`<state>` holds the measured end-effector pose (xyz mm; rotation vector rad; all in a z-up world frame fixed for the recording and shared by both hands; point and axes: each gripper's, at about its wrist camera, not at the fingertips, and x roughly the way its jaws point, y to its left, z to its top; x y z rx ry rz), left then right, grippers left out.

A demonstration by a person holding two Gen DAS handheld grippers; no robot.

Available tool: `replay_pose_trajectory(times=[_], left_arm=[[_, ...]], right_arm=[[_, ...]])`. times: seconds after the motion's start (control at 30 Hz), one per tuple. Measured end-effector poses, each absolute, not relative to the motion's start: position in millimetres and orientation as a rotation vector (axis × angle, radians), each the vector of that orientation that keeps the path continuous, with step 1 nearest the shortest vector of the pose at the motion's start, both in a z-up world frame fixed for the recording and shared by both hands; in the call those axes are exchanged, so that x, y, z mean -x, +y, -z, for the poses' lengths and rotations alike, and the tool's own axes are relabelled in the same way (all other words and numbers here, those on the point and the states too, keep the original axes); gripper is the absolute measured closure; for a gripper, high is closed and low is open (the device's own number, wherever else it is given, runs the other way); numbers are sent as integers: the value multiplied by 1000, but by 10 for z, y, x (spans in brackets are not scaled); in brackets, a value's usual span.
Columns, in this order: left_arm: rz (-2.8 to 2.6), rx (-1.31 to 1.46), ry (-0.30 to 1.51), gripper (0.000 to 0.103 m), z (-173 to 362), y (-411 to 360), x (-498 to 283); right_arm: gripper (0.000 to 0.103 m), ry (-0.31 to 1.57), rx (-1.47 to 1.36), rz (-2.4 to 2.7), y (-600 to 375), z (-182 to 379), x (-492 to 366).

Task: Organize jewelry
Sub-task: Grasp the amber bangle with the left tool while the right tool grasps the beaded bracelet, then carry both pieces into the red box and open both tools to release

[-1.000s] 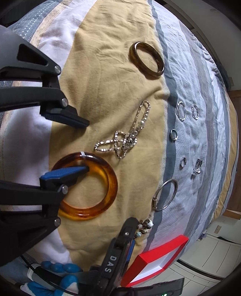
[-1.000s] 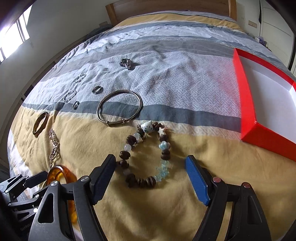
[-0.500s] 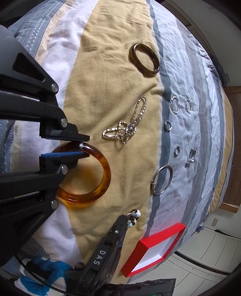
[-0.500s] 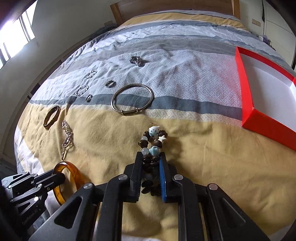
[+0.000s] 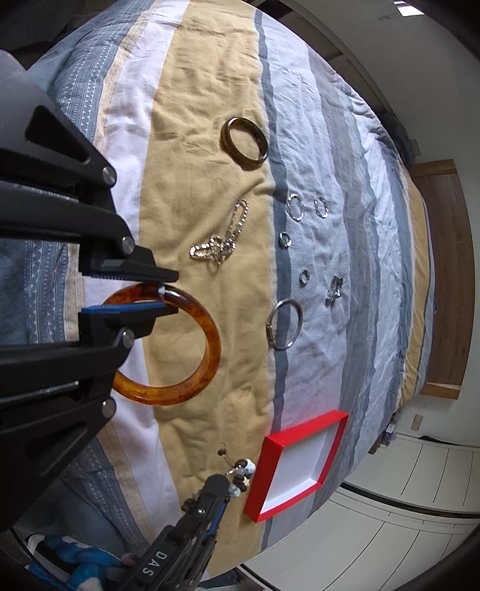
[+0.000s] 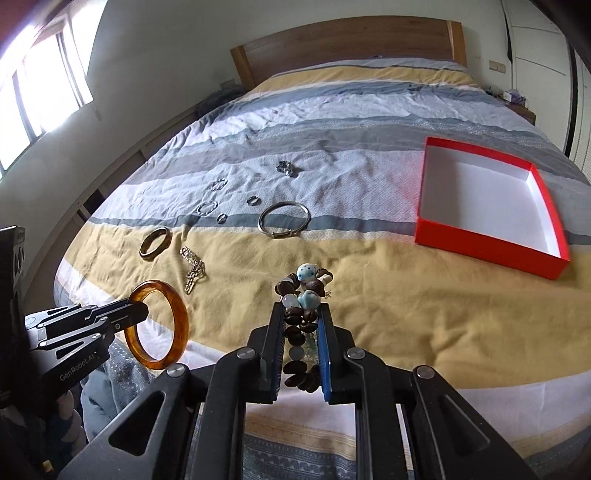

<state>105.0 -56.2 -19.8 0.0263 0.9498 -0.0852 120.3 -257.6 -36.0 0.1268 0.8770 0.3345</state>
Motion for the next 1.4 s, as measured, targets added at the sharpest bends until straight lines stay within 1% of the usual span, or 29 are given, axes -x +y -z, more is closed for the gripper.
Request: replay_pose_trajectory(times=[0.2,0.4,0.57,0.73,0.9,1.0,1.07,1.13,1.3,1.4], left_arm=[[178,-60,930,94,-38,-1119,-1399],[274,-110,919,94,-77,-1908,-2055],[328,-158,931,94,128,-2565,-2631],[340,-170,996,94,540,-3001,-3088],[322,-161,1068,94,917,-3131,-3290],[319,-163,1073,94,990,-3181,-3296],[312,-162,1087,93,1028,-3196,-3284],[284,-164,1094,92,1050,-3168,-3263],[197,-157,1121,92,1069,-3039,-3159],[145,-148,1146,92,1070,-2946,-3069]], right_arm=[[87,829,-136,-236,-3269,175,-1245],[87,814,-131,-139,-3956,128,-1725],[87,827,-127,-101,-4359,256,-2273],[87,878,-140,-86,-4608,575,-2733],[87,941,-155,-82,-4740,918,-2897],[88,957,-137,-84,-4748,1034,-2907],[87,955,-124,-86,-4737,1049,-2888],[85,955,-115,-87,-4743,1040,-2875],[85,966,-83,-113,-4684,1018,-2828],[82,959,-72,-115,-4653,980,-2774]])
